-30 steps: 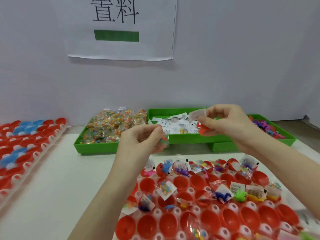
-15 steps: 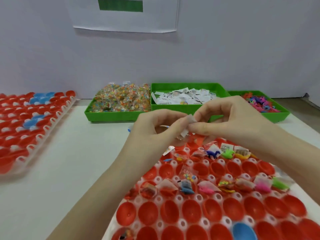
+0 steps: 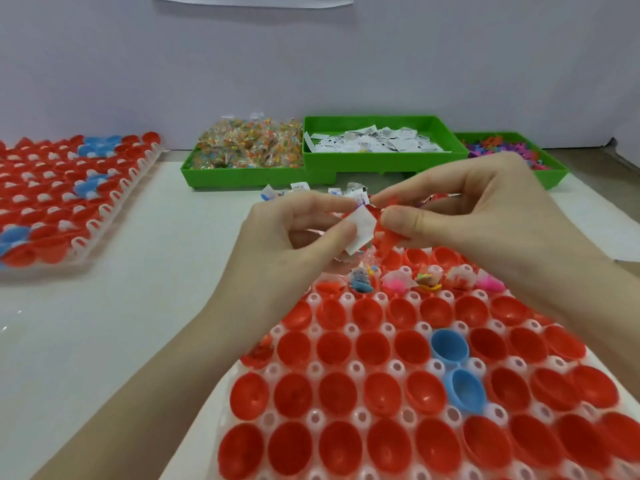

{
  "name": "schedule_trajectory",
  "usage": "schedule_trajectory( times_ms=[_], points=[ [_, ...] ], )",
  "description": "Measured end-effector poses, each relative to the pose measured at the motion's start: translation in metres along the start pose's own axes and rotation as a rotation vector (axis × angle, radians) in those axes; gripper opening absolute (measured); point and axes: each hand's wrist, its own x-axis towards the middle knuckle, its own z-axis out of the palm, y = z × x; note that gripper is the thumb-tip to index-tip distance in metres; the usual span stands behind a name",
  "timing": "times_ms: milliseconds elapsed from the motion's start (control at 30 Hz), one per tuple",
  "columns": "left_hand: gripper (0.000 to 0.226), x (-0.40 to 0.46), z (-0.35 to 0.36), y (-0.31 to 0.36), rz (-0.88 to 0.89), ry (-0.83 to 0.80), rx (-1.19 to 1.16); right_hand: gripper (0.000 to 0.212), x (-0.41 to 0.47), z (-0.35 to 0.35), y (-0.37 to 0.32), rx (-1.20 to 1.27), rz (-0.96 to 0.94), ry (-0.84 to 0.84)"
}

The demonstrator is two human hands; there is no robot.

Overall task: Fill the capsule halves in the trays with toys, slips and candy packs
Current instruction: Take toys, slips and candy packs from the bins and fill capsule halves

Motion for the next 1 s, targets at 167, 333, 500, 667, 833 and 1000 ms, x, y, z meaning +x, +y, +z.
schedule_trajectory(
  times_ms=[167,333,500,667,833,1000],
  points=[
    [0.016,-0.013,-0.002,0.007,-0.021,-0.035,-0.075,0.027,-0.012,0.010,-0.005,-0.096,-0.094,0.028],
    [0.020,-0.019,-0.008,0.011,-0.084,-0.054,-0.164,0.011,-0.018,0.018,-0.005,-0.093,-0.143,0.081],
    [0.022,-0.020,-0.014,0.014,-0.201,-0.080,-0.221,0.014,-0.019,0.029,-0.004,-0.054,-0.131,0.112],
    [0.016,-0.028,-0.019,0.014,-0.243,-0.054,-0.136,0.025,-0.015,0.038,0.004,-0.114,-0.029,0.069],
    [0.015,-0.036,-0.027,0.011,-0.214,-0.074,-0.065,0.007,-0.013,0.050,0.009,-0.123,-0.009,0.020],
    [0.012,-0.046,-0.041,-0.003,-0.177,0.018,0.273,0.012,-0.011,0.060,0.017,-0.176,0.006,-0.083]
  ],
)
